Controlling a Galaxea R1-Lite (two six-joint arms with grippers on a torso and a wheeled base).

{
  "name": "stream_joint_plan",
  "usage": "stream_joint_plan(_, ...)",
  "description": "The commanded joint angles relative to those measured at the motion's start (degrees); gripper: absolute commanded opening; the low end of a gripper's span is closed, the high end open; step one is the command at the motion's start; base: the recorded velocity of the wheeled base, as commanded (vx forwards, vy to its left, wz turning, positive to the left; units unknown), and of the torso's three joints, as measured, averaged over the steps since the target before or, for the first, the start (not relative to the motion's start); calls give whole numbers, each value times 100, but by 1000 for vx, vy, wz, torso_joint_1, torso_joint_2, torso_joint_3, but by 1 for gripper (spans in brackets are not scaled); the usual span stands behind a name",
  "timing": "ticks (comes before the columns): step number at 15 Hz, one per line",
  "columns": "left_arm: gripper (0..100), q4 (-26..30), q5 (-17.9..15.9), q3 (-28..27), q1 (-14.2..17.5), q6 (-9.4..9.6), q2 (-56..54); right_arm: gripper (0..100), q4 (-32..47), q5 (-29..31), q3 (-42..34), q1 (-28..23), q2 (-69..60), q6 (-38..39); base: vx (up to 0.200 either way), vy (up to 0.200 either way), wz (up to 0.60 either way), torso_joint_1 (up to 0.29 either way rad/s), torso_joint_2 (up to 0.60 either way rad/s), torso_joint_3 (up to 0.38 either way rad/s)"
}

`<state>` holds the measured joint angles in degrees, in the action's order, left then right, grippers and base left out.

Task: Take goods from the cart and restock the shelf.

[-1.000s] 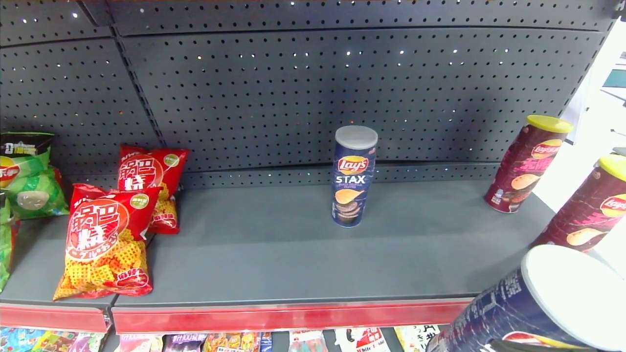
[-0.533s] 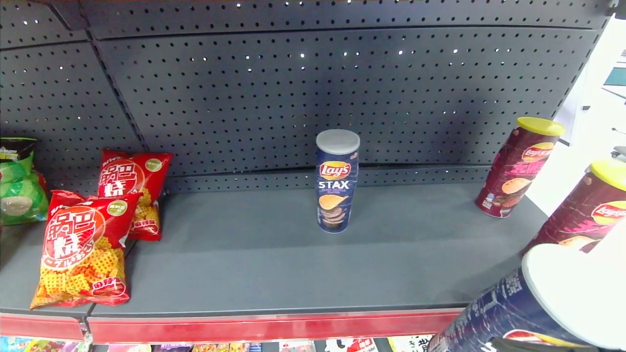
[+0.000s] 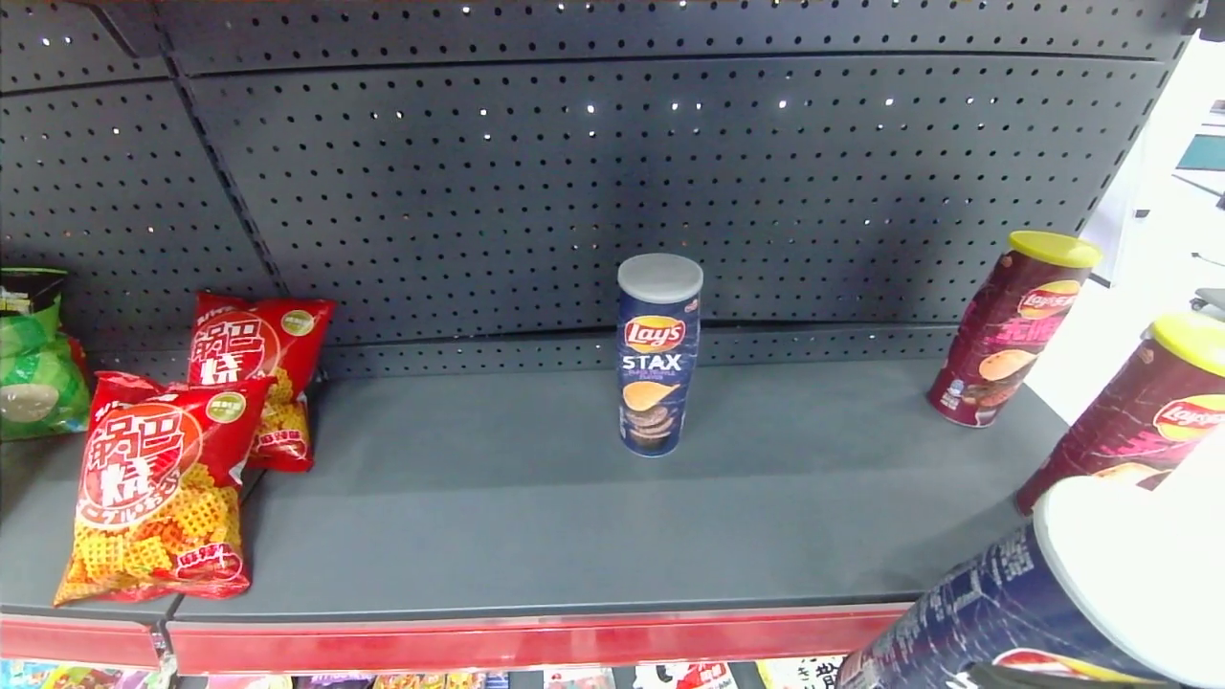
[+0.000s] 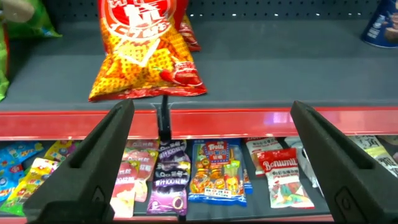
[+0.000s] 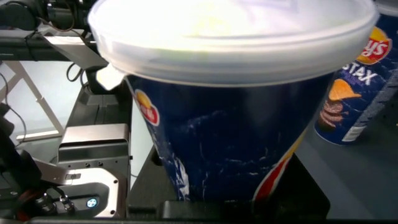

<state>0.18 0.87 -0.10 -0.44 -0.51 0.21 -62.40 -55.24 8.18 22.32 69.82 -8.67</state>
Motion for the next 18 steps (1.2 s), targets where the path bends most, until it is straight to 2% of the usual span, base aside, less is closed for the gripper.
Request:
stream_joint_plan(1, 100, -1, 1, 1, 0, -2, -3, 0, -9, -5, -1, 0, -73, -3, 0, 0, 0, 0, 0, 0)
stream_joint_plan(18, 100, -1, 1, 1, 0, -2, -3, 0, 0, 30, -1, 0, 58, 5, 0, 0, 0, 0, 0, 0)
